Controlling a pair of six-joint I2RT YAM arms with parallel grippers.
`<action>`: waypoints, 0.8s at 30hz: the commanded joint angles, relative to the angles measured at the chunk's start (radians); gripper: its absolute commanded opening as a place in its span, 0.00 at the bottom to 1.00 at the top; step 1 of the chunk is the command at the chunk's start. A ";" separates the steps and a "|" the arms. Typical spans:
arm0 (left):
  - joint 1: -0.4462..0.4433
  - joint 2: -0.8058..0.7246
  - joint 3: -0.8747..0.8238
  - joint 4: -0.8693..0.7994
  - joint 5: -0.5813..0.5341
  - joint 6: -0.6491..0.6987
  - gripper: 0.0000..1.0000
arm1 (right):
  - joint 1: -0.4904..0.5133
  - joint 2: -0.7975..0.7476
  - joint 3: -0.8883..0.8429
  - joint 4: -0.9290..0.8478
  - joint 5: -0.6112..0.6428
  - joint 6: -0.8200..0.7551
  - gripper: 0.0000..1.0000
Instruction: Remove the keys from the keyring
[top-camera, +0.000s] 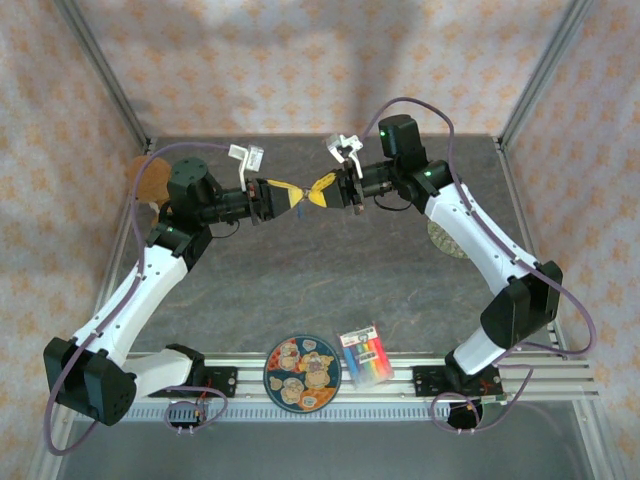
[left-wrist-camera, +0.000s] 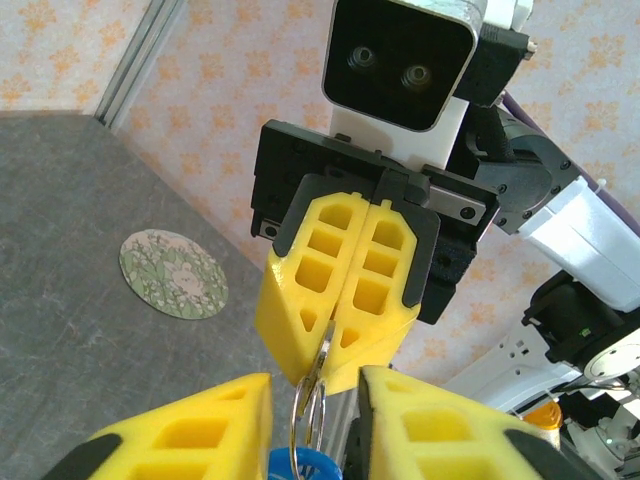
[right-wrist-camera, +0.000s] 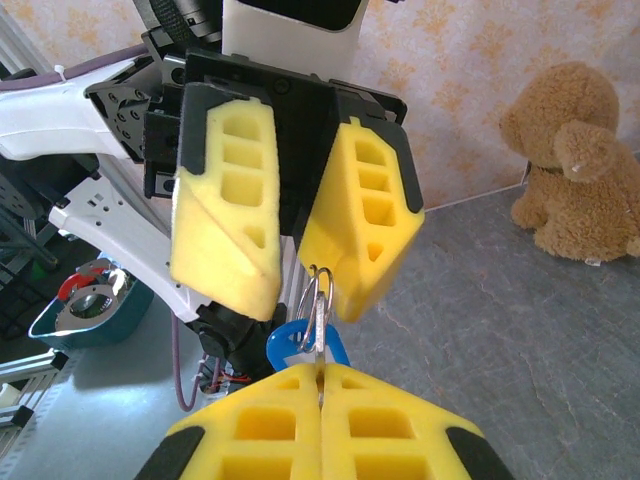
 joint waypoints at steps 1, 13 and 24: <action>-0.004 -0.014 0.004 0.010 0.021 0.014 0.20 | 0.004 -0.004 0.024 0.023 -0.013 0.006 0.00; 0.014 -0.027 -0.060 0.219 -0.028 -0.162 0.00 | 0.018 -0.099 -0.132 0.215 0.126 0.043 0.00; 0.019 -0.029 -0.091 0.338 -0.058 -0.256 0.00 | 0.113 -0.276 -0.435 0.661 0.466 0.174 0.00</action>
